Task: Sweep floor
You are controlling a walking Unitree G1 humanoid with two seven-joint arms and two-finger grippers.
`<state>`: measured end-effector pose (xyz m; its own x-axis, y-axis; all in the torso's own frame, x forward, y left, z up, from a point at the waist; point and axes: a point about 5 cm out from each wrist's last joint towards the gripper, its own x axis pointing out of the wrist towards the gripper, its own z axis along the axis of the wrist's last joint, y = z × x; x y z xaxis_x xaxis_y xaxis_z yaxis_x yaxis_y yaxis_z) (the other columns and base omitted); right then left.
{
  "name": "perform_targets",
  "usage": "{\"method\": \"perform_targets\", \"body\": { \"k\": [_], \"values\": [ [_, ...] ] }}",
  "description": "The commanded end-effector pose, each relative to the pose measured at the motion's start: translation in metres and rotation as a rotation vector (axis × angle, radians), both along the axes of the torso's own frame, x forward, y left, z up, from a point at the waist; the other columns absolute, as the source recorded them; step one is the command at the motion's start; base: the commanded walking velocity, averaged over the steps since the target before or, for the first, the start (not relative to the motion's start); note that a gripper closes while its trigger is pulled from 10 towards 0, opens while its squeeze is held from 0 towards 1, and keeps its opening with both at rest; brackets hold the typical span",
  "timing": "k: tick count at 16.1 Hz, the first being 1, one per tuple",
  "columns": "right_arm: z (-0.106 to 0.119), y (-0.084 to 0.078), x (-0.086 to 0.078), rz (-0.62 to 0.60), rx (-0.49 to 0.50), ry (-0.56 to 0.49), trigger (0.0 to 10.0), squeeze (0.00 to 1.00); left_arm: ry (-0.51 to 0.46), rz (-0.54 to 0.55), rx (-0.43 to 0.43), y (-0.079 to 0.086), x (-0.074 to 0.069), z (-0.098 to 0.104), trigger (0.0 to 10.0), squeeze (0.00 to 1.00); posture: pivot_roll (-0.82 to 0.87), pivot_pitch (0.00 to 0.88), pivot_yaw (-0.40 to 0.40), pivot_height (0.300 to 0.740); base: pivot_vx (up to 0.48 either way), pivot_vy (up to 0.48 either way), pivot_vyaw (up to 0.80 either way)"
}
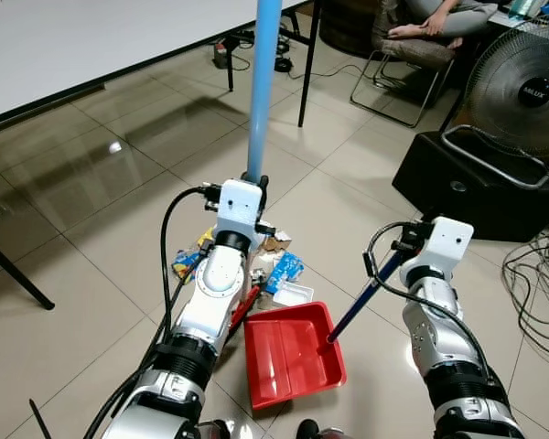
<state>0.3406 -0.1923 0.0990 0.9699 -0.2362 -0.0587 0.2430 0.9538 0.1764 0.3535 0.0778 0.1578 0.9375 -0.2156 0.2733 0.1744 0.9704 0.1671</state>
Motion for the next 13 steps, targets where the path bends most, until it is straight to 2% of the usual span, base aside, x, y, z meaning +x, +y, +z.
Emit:
{"method": "perform_targets", "body": {
  "k": [1, 4, 8, 13],
  "values": [
    [0.0102, -0.0024, 0.0019, -0.009, 0.004, -0.052, 10.0, 0.00, -0.056, -0.017, -0.008, -0.0034, 0.0005, 0.0134, 10.0, 0.00, 0.01, 0.167, -0.042, 0.740, 0.000, 0.000, 0.00],
    [0.0094, -0.0028, 0.0022, -0.012, 0.009, -0.045, 10.0, 0.00, -0.055, -0.007, -0.006, -0.0012, 0.0017, 0.0141, 10.0, 0.00, 0.01, 0.165, -0.040, 0.740, 0.302, 0.000, 0.00],
    [0.0093, -0.0040, 0.0030, -0.017, 0.003, -0.038, 10.0, 0.00, -0.053, -0.005, -0.005, -0.0007, 0.0021, 0.0141, 10.0, 0.00, 0.01, 0.165, -0.041, 0.740, 0.346, 0.000, -0.61],
    [0.0104, -0.0016, 0.0026, -0.011, -0.002, -0.057, 10.0, 0.00, -0.055, -0.005, -0.003, 0.0000, 0.0019, 0.0141, 10.0, 0.00, 0.01, 0.165, -0.039, 0.740, 0.342, 0.000, 0.00]
  ]
}}
